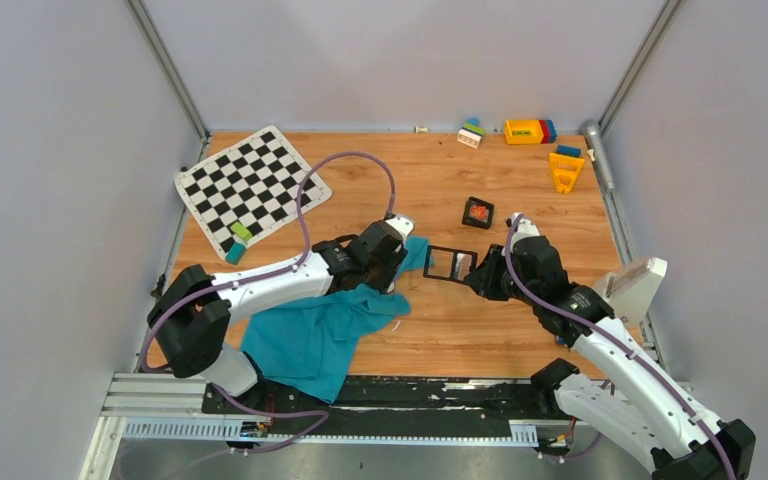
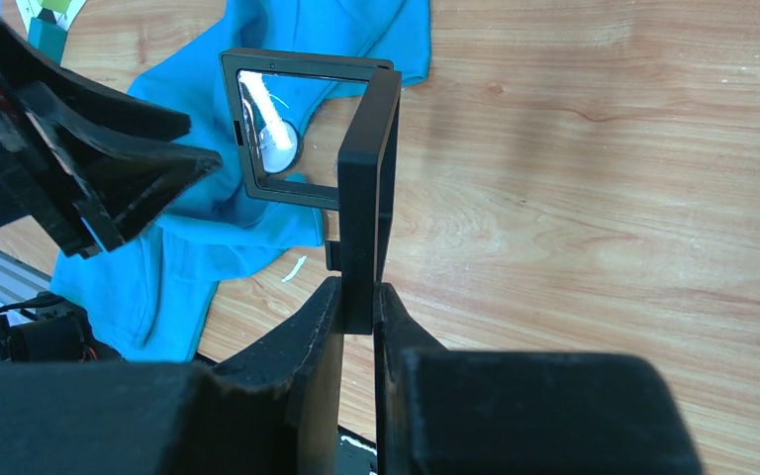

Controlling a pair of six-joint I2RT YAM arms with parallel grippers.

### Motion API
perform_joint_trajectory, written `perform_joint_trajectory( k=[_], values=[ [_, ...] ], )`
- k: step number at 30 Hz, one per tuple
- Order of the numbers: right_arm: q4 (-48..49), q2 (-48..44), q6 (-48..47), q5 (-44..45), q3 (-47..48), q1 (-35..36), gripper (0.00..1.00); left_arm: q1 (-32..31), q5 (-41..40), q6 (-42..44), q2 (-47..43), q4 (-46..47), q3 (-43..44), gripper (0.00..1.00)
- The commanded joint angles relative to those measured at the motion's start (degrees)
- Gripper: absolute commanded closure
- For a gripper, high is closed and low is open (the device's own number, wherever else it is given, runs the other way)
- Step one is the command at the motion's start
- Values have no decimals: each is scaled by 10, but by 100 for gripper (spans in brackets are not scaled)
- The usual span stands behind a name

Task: Remove the brooch from the garment
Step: Adjust the clothes at the center of the board.

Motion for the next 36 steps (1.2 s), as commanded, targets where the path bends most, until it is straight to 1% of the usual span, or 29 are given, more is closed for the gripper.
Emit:
perform_joint_trajectory(
  k=[1, 2, 3, 5, 7, 8, 10, 12, 13, 14, 15, 16, 17, 18, 19, 22, 24, 28, 31, 33, 36],
  values=[
    [7, -11, 8, -4, 19, 0, 100, -3, 112, 32, 16, 23, 13, 47],
    [6, -11, 8, -4, 18, 0, 100, -3, 142, 29, 19, 12, 15, 43],
    [5, -13, 9, -5, 18, 0, 100, -4, 148, 24, 20, -21, 16, 35],
    [6, -15, 11, -6, 16, 0, 100, -3, 139, 3, 9, -61, 9, 30],
    [6, -15, 10, -5, 15, 0, 100, -3, 146, -13, -23, -72, -13, 27],
    [6, -14, 9, -6, 15, 0, 100, -4, 151, -18, -53, -72, -31, 27],
    [5, -13, 9, -8, 16, 0, 100, -3, 190, -17, -88, -74, -54, 26],
    [6, -15, 10, -11, 16, 0, 100, -3, 206, -12, -88, -107, -54, 31],
    [6, -17, 11, -12, 16, 0, 100, -3, 177, -15, -80, -148, -48, 40],
    [5, -19, 12, -13, 16, 0, 100, -3, 148, -19, -57, -171, -36, 45],
    [6, -21, 14, -13, 15, 1, 100, -2, 86, -31, -32, -208, -28, 56],
    [6, -22, 17, -14, 14, 0, 100, -2, 56, -38, -20, -224, -11, 65],
    [6, -24, 18, -16, 13, 0, 100, -2, 7, -51, -3, -251, -5, 87],
    [5, -25, 19, -18, 12, 0, 100, -2, -13, -57, 2, -263, 9, 98],
    [6, -26, 21, -20, 11, 0, 100, -2, -49, -66, 5, -285, 14, 100],
    [4, -39, 25, -22, 4, 0, 100, 3, -121, -84, 0, -348, 37, 100],
    [4, -44, 26, -19, 1, 0, 100, 16, -190, -111, -3, -391, 55, 100],
    [-3, -43, 33, -13, 2, 0, 100, 51, -264, -151, -3, -440, 84, 100],
    [-7, -40, 40, -8, 3, 0, 100, 80, -300, -150, -2, -435, 94, 99],
    [-11, -33, 49, 3, 4, 0, 100, 113, -313, -124, 1, -397, 95, 99],
    [-26, -14, 68, 21, 11, 0, 100, 144, -349, -80, 20, -357, 97, 99]
  ],
)
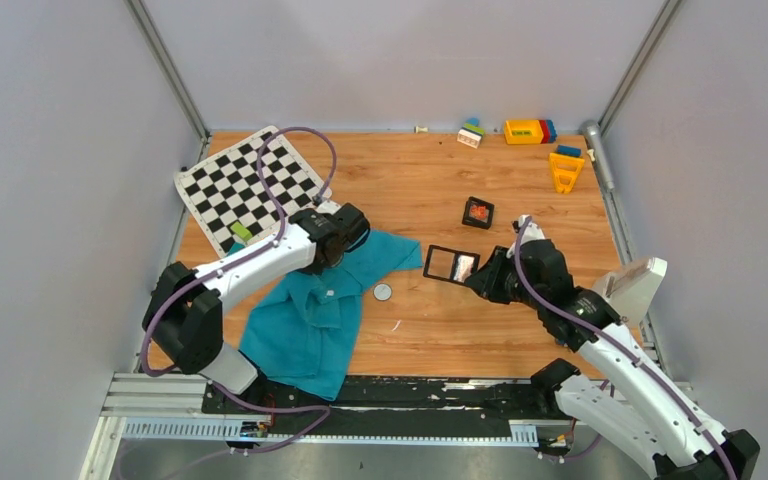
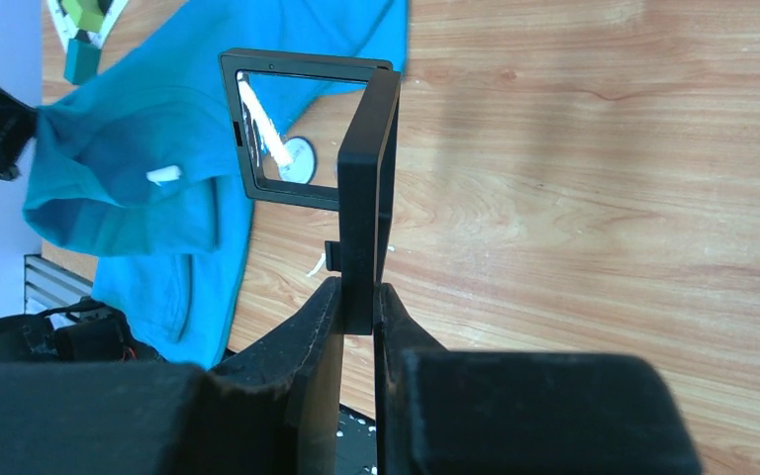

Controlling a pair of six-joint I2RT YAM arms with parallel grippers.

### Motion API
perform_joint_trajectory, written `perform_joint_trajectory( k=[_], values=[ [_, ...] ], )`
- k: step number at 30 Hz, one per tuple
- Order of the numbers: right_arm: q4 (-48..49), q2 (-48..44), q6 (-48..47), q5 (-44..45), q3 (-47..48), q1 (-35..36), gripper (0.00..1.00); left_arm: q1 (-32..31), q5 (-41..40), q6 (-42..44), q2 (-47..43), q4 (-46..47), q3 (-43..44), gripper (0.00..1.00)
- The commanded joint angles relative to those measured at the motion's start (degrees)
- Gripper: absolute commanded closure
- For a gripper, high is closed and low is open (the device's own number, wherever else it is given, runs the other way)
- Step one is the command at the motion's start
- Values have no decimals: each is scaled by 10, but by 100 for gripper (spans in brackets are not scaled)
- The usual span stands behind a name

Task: Remove the brooch from the garment
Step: Adjust the clothes at the center of the board, then place the brooch box at the center of the board.

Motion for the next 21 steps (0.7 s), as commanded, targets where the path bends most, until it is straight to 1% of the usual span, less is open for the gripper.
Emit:
perform_joint_trajectory(
  k=[1, 2, 4, 5, 7, 8, 9, 10, 11, 13, 15, 16, 17, 19, 21],
  values=[
    [-18, 30, 38, 29, 15, 0, 100, 45, -92, 41, 13, 47, 25, 98],
    [-24, 39, 42, 45, 19, 0, 100, 60, -97, 59, 29, 64, 30, 96],
    [-36, 58, 47, 53, 28, 0, 100, 72, -90, 74, 56, 70, 51, 65],
    [-42, 65, 48, 53, 33, 0, 100, 73, -88, 73, 63, 60, 71, 41],
    [-49, 73, 47, 54, 39, 0, 100, 58, -87, 60, 68, 47, 95, 27],
    [-51, 74, 46, 54, 40, 0, 100, 48, -99, 62, 54, 50, 95, 26],
    [-51, 73, 45, 55, 39, 0, 100, 23, -107, 63, 43, 60, 93, 23],
    [-51, 72, 45, 57, 38, 0, 100, 11, -120, 62, 15, 64, 90, 23],
    [-51, 70, 45, 57, 37, 0, 100, -13, -121, 62, 1, 74, 89, 22],
    [-51, 69, 44, 55, 36, 0, 100, -44, -91, 75, -45, 102, 80, 21],
    [-51, 68, 41, 50, 36, 0, 100, -66, 29, 99, -87, 146, 58, 21],
    [-50, 67, 41, 50, 35, 0, 100, -71, 69, 109, -108, 162, 40, 20],
    [-50, 66, 42, 49, 34, 0, 100, -77, 137, 111, -115, 190, 31, 15],
    [-50, 65, 42, 48, 31, 0, 100, -84, 209, 106, -129, 230, 4, 10],
    [-50, 64, 42, 44, 31, 0, 100, -87, 257, 109, -132, 274, -26, 9]
  ],
)
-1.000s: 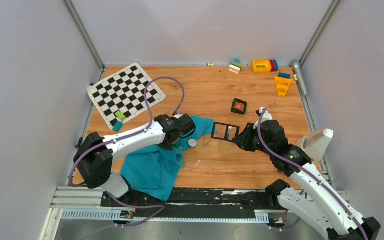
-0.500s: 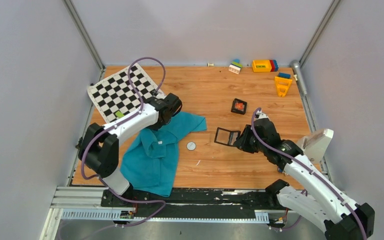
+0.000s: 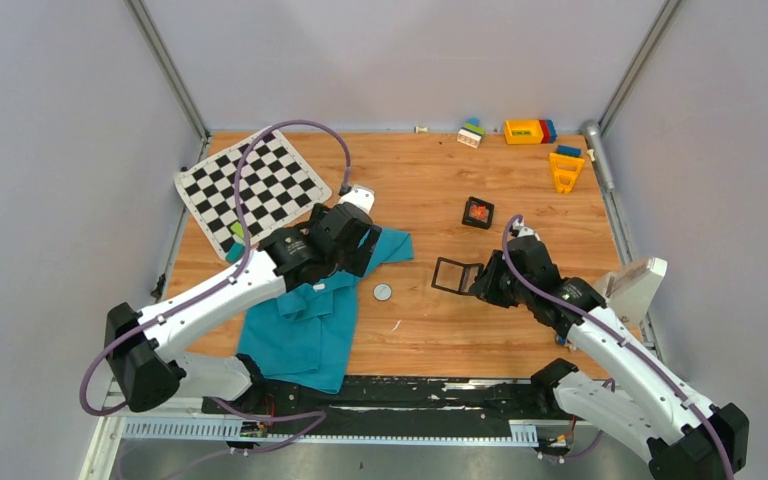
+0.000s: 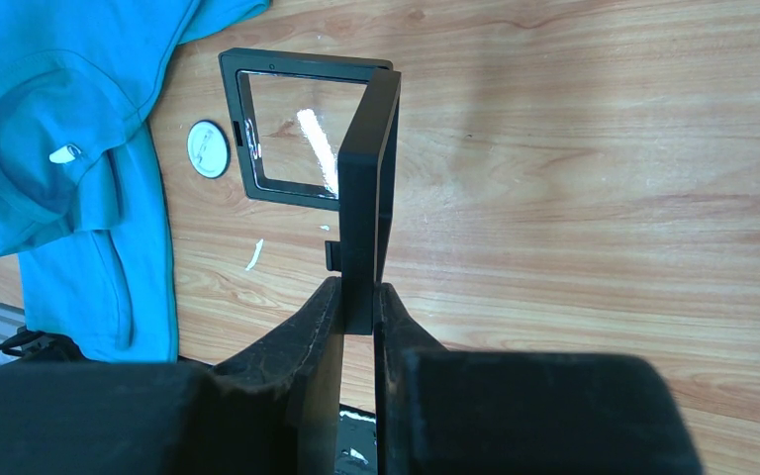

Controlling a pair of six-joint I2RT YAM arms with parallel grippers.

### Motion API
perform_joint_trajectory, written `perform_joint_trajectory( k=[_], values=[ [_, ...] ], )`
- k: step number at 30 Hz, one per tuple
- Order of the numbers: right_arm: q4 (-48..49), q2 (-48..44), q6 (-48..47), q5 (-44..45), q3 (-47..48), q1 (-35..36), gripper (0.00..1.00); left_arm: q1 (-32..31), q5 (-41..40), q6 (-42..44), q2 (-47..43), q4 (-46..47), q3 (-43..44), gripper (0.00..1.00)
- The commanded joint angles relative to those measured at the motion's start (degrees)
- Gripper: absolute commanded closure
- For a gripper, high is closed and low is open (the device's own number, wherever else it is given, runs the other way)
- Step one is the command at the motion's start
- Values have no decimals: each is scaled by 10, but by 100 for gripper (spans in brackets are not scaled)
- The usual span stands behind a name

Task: Remove the brooch from the garment
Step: Place the brooch box at the center of the board.

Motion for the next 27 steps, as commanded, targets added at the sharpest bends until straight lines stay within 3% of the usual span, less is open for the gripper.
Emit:
perform_joint_trajectory(
  k=[1, 8, 12, 19, 22, 27],
  values=[
    [9, -11, 8, -3, 17, 0, 100, -3, 175, 15, 2, 118, -61, 9],
    [-8, 9, 27, 28, 15, 0, 88, -3, 272, 27, 91, 179, -55, 11],
    [-49, 66, 54, 88, 37, 0, 90, -3, 291, 27, 145, 201, -40, 23],
    [-55, 139, 41, 84, 64, 0, 92, -3, 293, 27, 225, 193, -11, 55],
    [-51, 157, 38, 85, 69, 0, 90, -3, 292, 27, 248, 191, -4, 62],
    [-45, 174, 28, 82, 74, 0, 85, -3, 268, 25, 268, 185, -1, 66]
  ],
)
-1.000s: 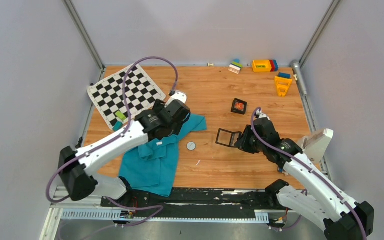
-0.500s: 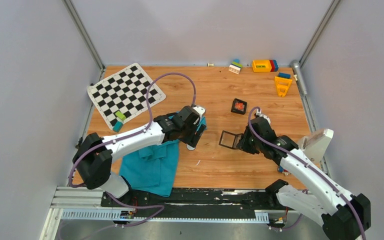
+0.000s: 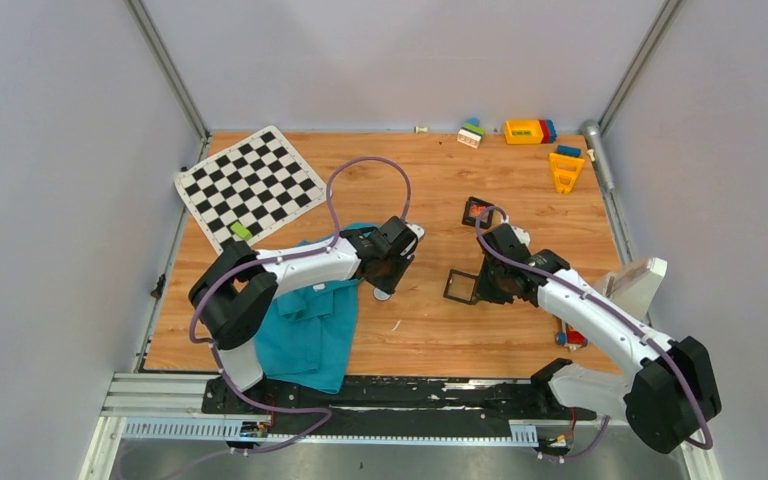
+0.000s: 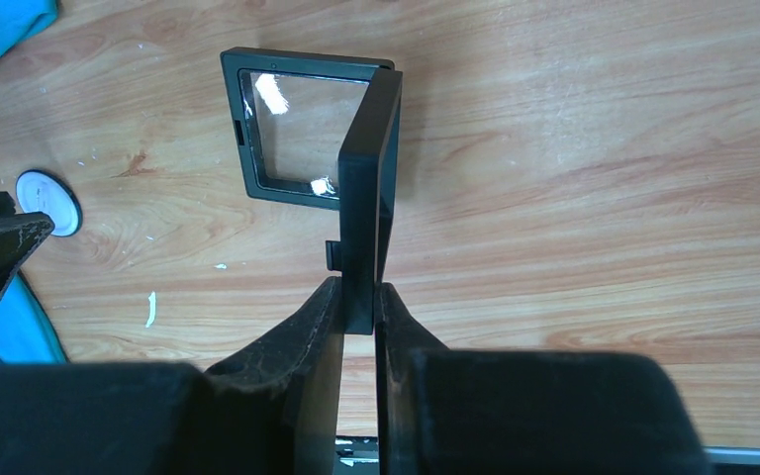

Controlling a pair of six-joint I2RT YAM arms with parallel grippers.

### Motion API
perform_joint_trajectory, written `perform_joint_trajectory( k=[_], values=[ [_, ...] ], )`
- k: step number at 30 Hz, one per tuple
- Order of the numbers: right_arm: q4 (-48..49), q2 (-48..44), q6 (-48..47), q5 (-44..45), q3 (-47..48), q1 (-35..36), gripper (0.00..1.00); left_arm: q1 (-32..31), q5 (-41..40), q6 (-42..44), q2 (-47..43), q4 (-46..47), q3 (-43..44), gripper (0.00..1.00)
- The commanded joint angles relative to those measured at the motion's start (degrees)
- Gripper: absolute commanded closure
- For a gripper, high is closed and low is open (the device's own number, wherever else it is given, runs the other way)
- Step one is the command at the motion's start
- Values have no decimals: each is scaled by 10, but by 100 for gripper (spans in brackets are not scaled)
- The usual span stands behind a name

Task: Remove the brooch from the garment
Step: Place the brooch box at the center of the board.

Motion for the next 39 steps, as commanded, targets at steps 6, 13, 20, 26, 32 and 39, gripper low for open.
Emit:
perform_joint_trajectory(
  k=[6, 13, 20, 26, 32, 39],
  values=[
    [11, 14, -16, 2, 26, 0, 81, -1, -40, -1, 18, -1, 23, 67],
    [14, 5, -25, -4, 27, 0, 72, 10, -29, -1, 32, -3, 17, 75],
    [14, -9, -31, -14, 32, 0, 70, 20, 7, -3, 40, -5, 9, 90],
    [20, -27, -55, -62, 36, 0, 69, 22, 41, 2, 35, -19, 4, 100],
    [26, -87, -68, -103, 30, 0, 61, 22, 61, 2, -10, -25, -8, 100],
    [34, -121, -77, -151, 29, 0, 59, 26, 106, 2, -66, -15, -25, 100]
  ],
)
